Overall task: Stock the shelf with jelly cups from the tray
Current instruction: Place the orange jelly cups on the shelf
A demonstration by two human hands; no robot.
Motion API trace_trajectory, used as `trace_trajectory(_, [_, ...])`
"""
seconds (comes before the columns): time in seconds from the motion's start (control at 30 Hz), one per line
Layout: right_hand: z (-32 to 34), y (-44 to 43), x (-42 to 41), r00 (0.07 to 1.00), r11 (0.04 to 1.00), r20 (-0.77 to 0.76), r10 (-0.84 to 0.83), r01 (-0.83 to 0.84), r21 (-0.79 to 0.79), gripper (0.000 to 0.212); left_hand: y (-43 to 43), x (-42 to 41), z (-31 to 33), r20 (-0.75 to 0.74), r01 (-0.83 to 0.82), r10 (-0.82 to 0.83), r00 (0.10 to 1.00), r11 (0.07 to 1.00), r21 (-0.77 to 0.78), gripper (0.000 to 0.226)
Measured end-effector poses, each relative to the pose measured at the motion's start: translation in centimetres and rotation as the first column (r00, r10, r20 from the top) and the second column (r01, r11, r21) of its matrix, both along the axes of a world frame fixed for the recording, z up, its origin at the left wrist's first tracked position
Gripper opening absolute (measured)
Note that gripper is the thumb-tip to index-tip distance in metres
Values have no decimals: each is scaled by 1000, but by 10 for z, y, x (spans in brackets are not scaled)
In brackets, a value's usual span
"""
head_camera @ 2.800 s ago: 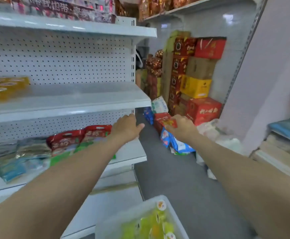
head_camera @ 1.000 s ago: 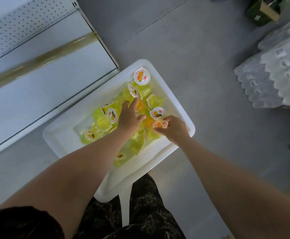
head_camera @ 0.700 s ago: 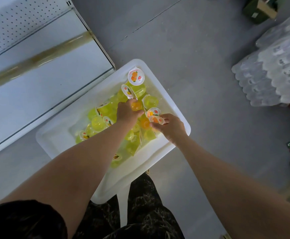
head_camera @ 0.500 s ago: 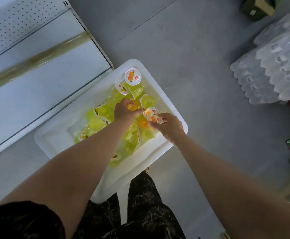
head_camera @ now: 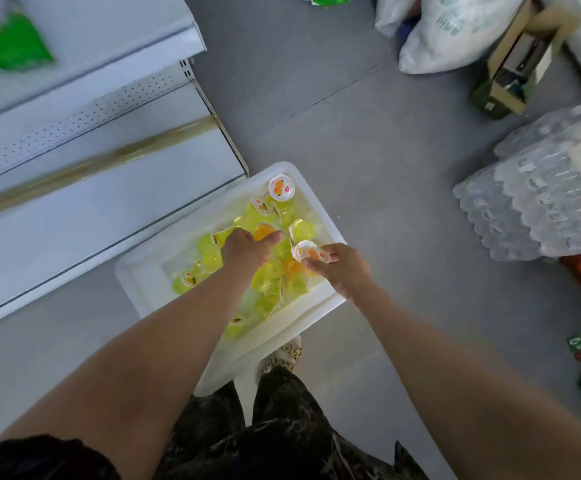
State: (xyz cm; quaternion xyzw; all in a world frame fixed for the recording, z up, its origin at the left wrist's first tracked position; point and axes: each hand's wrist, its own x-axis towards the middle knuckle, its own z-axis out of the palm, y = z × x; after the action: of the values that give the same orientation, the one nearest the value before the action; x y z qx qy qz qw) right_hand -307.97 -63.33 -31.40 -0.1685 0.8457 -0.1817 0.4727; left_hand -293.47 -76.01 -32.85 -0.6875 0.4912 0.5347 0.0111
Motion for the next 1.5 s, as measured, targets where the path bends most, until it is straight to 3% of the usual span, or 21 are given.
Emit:
trace_trajectory(0.13, [38, -7, 4, 998, 994, -26, 54, -56, -90, 50, 3, 11, 49, -122, -179, 182, 976, 983, 35, 54])
trace_trajectory(0.27, [91, -27, 7, 986, 963, -92, 138, -155, -219, 39, 1, 30, 104, -422, -297, 319, 849, 947, 118, 42])
trace_trajectory(0.47, [186, -83, 24, 942, 845, -259, 214, -311, -435, 41, -19, 76, 204, -642, -321, 261, 721, 947, 24, 25])
trace_trajectory(0.57, [244, -109, 47, 925, 757, -292, 242, -368, -540, 35, -34, 106, 260, -708, -361, 205, 676, 930, -76, 29])
trace_trajectory(0.73, [338, -148, 97, 872, 597, -401, 280, -485, -639, 45, -58, 170, 350, -758, -412, 91, 646, 877, -245, 34])
trace_trajectory(0.9, [423, -184, 167, 817, 432, -513, 264, -575, -694, 42, -83, 246, 425, -648, -411, -6, 761, 769, -490, 40])
trace_trajectory(1.0, [461, -211, 214, 784, 345, -563, 260, -621, -704, 56, -96, 299, 462, -536, -392, 12, 844, 696, -601, 39])
trace_trajectory(1.17, [507, -254, 303, 741, 250, -603, 296, -669, -700, 47, -139, 397, 511, -388, -286, 7, 922, 688, -667, 42])
trace_trajectory(1.3, [521, -295, 371, 740, 214, -580, 340, -662, -719, 52, -179, 475, 543, -170, -120, -5, 985, 689, -715, 39])
trace_trajectory(1.4, [528, -326, 417, 730, 224, -578, 363, -671, -707, 49, -206, 520, 565, -43, -27, -9, 999, 667, -745, 43])
trace_trajectory(1.5, [530, -353, 457, 737, 250, -561, 377, -664, -705, 47, -235, 553, 581, 200, 170, -40, 979, 696, -698, 34])
